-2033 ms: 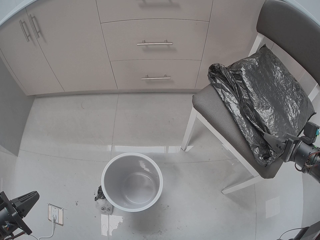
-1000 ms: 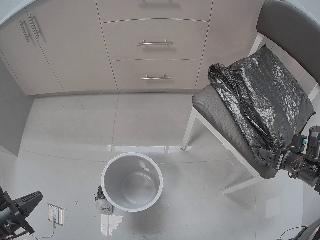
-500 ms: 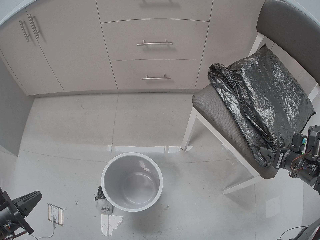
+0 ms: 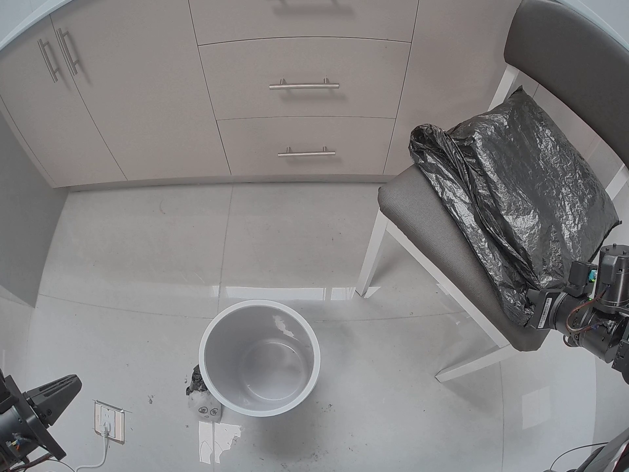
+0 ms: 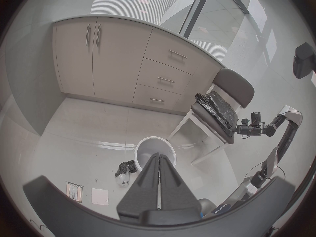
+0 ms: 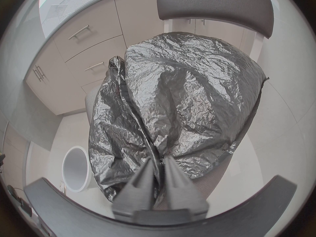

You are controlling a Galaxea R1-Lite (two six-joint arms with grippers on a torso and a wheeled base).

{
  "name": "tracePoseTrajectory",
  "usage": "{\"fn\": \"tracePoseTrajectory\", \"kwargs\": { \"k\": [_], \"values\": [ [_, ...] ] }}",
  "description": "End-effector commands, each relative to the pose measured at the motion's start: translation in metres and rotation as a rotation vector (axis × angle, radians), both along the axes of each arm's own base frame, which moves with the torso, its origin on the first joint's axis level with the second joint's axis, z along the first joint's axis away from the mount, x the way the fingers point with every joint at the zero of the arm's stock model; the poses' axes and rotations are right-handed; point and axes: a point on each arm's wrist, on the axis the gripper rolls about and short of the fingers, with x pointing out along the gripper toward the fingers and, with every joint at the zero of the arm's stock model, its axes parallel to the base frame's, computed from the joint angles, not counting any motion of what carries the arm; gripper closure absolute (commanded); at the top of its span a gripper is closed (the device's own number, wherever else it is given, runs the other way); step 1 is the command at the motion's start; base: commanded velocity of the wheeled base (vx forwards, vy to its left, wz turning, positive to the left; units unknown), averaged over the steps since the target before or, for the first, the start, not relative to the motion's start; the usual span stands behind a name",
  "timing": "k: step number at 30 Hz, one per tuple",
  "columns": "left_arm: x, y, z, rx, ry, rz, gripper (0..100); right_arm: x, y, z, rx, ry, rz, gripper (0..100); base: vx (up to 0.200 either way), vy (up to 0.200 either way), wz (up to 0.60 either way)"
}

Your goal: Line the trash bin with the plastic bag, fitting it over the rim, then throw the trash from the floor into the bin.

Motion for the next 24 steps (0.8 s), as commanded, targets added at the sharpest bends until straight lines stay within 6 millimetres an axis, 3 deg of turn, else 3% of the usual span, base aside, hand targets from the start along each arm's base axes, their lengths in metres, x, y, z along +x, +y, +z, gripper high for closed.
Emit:
{"fn": "tracePoseTrajectory", "kwargs": {
  "k": [1,8,14,20,24],
  "values": [
    [0.0,0.0,0.001,-0.001,-0.003,0.002,100,0.002,0.0,0.002,0.005,-0.019,0.0,100,0.0,0.0,0.0],
    [0.0,0.0,0.0,0.0,-0.002,0.001,100,0.006,0.001,0.016,0.027,-0.124,-0.006,100,0.0,0.0,0.0],
    [-0.001,0.0,0.001,0.0,-0.008,0.003,100,0.016,0.002,0.04,0.103,-0.219,-0.025,100,0.0,0.0,0.0],
    [-0.002,0.0,0.001,-0.002,-0.013,0.003,100,0.027,0.007,0.056,0.388,-0.247,-0.052,100,0.0,0.0,0.0],
    [-0.001,0.0,0.002,-0.008,-0.006,0.005,100,0.024,0.009,0.058,0.531,-0.132,0.065,100,0.0,0.0,0.0]
  ]
}}
